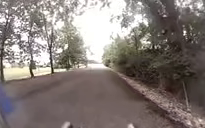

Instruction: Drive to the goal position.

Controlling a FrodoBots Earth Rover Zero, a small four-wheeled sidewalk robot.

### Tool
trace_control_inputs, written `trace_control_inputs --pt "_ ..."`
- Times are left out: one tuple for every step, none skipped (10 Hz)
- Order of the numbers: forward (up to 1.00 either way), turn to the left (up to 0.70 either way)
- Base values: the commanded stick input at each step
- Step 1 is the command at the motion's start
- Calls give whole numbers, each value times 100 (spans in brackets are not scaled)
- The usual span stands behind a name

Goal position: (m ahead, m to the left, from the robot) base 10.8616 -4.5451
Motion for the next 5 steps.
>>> trace_control_inputs --pt "45 0" --pt "45 0" --pt "45 0" --pt "45 0" --pt "45 0"
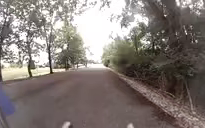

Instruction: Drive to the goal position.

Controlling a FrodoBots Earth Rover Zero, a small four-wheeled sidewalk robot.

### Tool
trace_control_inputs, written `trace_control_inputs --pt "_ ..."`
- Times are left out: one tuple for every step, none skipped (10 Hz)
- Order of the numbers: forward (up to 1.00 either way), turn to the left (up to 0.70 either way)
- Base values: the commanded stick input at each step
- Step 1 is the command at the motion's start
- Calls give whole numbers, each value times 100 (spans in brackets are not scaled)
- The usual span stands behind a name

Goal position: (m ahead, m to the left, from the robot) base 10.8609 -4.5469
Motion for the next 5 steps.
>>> trace_control_inputs --pt "45 0" --pt "45 0" --pt "45 0" --pt "45 0" --pt "45 0"
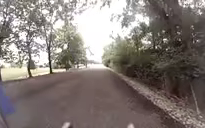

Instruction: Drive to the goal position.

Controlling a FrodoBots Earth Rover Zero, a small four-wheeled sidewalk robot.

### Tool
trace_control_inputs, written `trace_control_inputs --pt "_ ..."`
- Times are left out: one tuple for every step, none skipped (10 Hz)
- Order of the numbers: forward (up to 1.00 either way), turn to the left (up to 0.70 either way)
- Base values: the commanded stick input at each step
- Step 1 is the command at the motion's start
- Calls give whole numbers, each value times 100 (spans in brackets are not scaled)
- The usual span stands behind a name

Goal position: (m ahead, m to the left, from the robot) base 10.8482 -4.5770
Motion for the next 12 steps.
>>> trace_control_inputs --pt "45 0" --pt "45 0" --pt "45 0" --pt "45 0" --pt "45 0" --pt "45 0" --pt "45 14" --pt "45 27" --pt "45 27" --pt "45 5" --pt "45 0" --pt "45 0"
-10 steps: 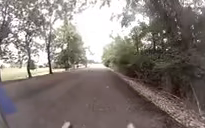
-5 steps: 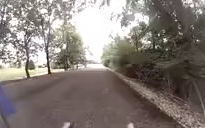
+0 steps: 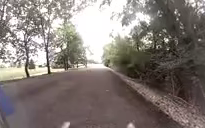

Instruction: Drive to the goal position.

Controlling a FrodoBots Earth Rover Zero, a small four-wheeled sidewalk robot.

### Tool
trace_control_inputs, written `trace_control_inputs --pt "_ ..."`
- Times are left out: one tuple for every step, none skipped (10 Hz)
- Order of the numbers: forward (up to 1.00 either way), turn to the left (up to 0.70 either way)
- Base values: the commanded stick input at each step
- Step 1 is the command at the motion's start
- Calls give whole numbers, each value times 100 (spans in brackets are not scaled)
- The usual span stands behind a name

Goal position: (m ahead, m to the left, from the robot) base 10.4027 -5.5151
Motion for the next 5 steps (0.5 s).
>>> trace_control_inputs --pt "45 0" --pt "45 0" --pt "45 0" --pt "45 0" --pt "45 0"
